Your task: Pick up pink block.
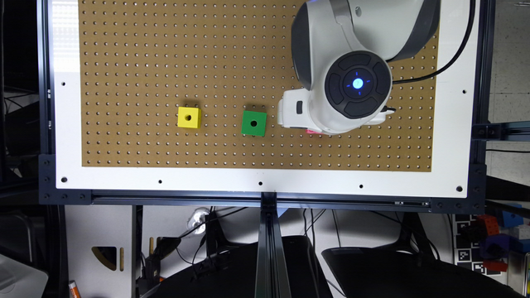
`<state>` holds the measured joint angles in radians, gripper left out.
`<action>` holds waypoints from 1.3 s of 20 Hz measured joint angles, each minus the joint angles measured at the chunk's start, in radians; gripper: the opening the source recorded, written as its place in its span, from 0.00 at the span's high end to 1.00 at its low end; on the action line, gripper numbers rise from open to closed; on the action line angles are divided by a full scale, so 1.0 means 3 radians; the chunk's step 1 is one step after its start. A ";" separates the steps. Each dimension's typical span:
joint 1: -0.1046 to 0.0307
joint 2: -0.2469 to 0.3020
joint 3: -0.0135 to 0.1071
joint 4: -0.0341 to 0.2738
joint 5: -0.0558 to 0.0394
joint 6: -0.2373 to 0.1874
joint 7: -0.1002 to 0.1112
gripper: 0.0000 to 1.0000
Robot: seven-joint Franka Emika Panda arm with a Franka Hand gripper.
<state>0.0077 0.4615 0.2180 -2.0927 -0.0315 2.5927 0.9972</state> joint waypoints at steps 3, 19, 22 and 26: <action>0.0002 0.0237 -0.0017 0.0084 -0.0073 0.0148 0.0021 0.00; 0.0013 0.0211 -0.0027 0.0168 -0.0076 0.0038 0.0023 1.00; 0.0013 0.0021 -0.0025 0.0167 -0.0076 -0.0175 0.0025 1.00; 0.0013 -0.0044 -0.0023 0.0168 -0.0076 -0.0260 0.0025 1.00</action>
<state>0.0117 0.4482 0.2111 -2.0423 -0.0541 2.5148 1.0048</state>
